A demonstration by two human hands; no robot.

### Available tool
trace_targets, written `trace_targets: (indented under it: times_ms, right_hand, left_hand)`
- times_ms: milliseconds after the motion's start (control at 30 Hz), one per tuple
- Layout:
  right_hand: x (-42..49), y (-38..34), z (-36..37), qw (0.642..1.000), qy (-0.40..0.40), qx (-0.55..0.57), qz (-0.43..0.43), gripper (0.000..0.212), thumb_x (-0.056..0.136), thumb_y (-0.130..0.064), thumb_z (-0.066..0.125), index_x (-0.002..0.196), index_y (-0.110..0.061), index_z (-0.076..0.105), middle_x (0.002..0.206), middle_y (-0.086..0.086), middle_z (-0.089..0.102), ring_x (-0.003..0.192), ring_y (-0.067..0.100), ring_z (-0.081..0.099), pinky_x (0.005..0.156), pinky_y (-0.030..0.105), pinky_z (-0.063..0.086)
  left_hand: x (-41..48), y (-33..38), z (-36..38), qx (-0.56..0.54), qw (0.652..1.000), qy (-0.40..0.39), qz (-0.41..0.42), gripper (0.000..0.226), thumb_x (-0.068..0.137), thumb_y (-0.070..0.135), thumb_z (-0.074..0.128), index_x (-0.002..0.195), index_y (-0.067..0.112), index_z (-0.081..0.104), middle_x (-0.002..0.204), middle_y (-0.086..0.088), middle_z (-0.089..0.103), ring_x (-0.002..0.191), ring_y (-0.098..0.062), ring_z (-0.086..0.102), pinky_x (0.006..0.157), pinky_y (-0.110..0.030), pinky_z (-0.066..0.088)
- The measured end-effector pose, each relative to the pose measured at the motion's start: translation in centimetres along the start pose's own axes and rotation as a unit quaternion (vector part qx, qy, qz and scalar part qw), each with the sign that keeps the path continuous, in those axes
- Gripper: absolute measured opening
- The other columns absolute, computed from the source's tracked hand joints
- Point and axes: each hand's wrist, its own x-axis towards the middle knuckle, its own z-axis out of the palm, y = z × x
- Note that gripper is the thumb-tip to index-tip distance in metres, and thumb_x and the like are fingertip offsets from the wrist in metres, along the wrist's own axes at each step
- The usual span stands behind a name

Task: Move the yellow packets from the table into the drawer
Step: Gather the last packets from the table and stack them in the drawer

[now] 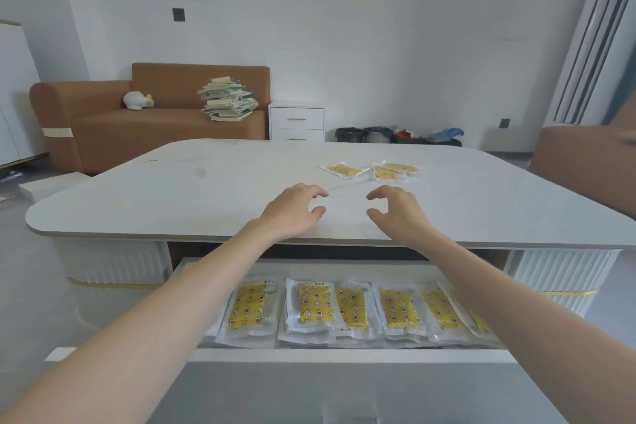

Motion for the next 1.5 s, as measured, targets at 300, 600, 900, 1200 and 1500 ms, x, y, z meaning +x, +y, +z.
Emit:
trace_targets:
  times_ms: [300,600,900,1200,1500]
  right_hand:
    - [8.0,5.1,2.3,0.992,-0.044,-0.023,0.112,0.064,0.094,-0.033,0.048,0.148,-0.033,0.013,0.159,0.006,-0.009,0.144,0.036,-0.009,0.114,0.048,0.012]
    - [16.8,10.5,5.2,0.988,0.023,-0.097,0.12,0.055,0.098,-0.04,0.035,0.149,-0.03,0.017,0.16,0.005,-0.004,0.146,0.029,-0.012,0.117,0.048,0.004]
    - [23.4,13.6,5.9,0.979,0.001,-0.121,0.165,0.05,0.096,-0.048,0.027,0.145,-0.037,0.029,0.159,0.0,0.012,0.147,0.029,-0.003,0.116,0.051,0.001]
    - [22.8,13.0,6.0,0.962,-0.063,-0.214,0.158,0.058,0.093,-0.06,0.016,0.148,-0.041,0.02,0.159,-0.001,0.016,0.146,0.026,0.013,0.116,0.05,-0.002]
    - [17.8,9.4,6.0,0.967,-0.074,-0.204,0.135,0.056,0.094,-0.059,0.018,0.147,-0.041,0.02,0.158,-0.002,0.019,0.145,0.028,0.015,0.115,0.049,-0.002]
  left_hand:
    - [10.4,-0.7,6.0,0.008,0.997,-0.074,-0.036,0.051,0.1,0.03,0.034,0.149,0.018,0.025,0.157,-0.007,0.018,0.145,-0.022,0.018,0.117,-0.037,0.02]
    - [20.4,-2.1,10.9,0.061,0.997,0.012,-0.047,0.05,0.101,0.036,0.027,0.149,0.024,0.022,0.159,-0.006,0.004,0.146,-0.025,0.002,0.117,-0.042,0.01]
    - [25.5,-3.8,11.7,0.044,0.997,-0.043,-0.044,0.055,0.094,0.052,0.034,0.147,0.045,0.018,0.157,0.009,-0.022,0.143,-0.019,-0.025,0.117,-0.051,-0.005]
    - [25.7,-4.3,11.4,0.076,0.99,-0.109,-0.043,0.052,0.095,0.052,0.021,0.146,0.046,0.019,0.159,0.013,0.005,0.147,-0.009,0.003,0.118,-0.047,-0.002]
    - [20.7,-3.6,10.0,0.042,0.996,-0.078,-0.027,0.044,0.096,0.045,0.031,0.14,0.039,0.034,0.154,0.008,0.024,0.143,-0.013,0.02,0.117,-0.049,0.008]
